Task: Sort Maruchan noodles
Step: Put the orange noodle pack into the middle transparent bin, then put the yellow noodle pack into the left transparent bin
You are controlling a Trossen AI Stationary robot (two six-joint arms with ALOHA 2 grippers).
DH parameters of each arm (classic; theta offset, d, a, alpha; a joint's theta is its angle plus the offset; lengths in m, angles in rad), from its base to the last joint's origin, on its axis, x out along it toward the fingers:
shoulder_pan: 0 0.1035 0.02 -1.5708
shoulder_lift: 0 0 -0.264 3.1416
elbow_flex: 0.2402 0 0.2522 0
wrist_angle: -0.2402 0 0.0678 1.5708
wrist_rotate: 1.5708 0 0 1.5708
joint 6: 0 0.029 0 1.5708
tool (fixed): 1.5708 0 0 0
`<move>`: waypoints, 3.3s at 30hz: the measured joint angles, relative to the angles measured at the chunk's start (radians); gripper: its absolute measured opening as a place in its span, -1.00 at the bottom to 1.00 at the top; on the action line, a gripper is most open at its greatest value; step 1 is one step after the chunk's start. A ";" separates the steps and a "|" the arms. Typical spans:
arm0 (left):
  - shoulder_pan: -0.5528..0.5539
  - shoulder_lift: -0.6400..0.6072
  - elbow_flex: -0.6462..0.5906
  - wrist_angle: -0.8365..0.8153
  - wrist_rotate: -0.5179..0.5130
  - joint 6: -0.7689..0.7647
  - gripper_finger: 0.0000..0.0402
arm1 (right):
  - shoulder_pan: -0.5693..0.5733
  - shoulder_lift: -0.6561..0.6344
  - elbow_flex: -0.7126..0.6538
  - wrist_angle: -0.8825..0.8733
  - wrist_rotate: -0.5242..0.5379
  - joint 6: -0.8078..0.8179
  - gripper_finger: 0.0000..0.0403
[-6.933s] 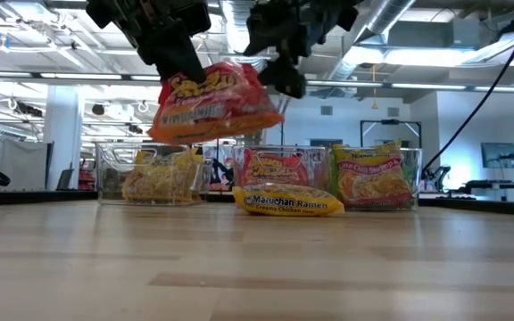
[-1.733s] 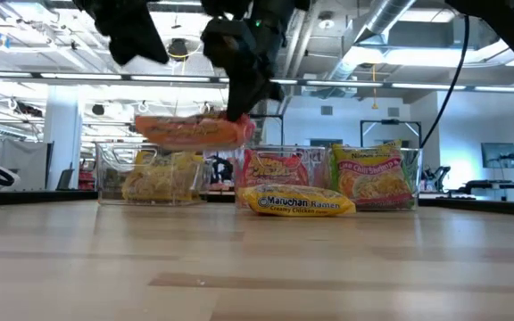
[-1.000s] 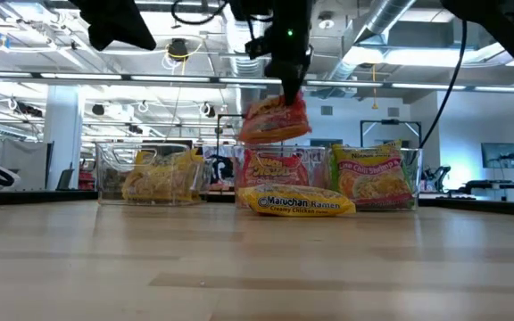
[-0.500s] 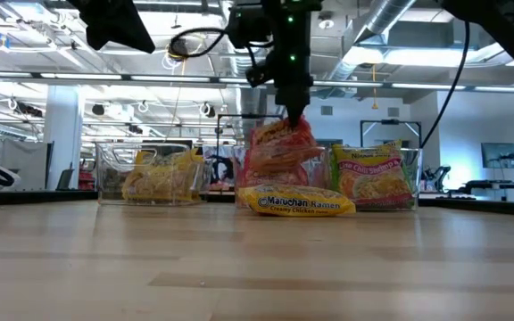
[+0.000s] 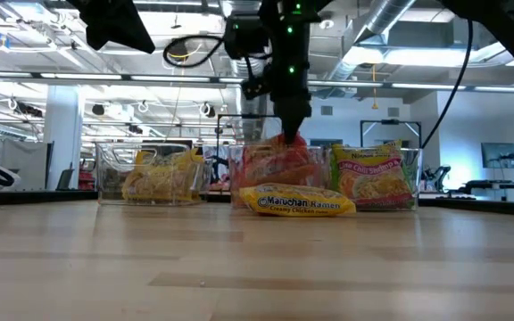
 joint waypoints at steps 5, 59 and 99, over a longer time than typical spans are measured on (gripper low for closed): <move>0.000 0.000 0.000 0.000 0.000 0.000 -1.00 | -0.017 0.001 -0.018 -0.004 -0.085 0.012 -0.93; 0.000 -0.159 -0.001 0.065 -0.067 0.101 -1.00 | 0.071 -0.176 0.369 -0.323 -0.455 0.406 -0.32; 0.000 -0.210 -0.001 0.000 0.013 0.175 -1.00 | 0.472 -0.248 -0.193 -0.250 -0.542 0.948 0.09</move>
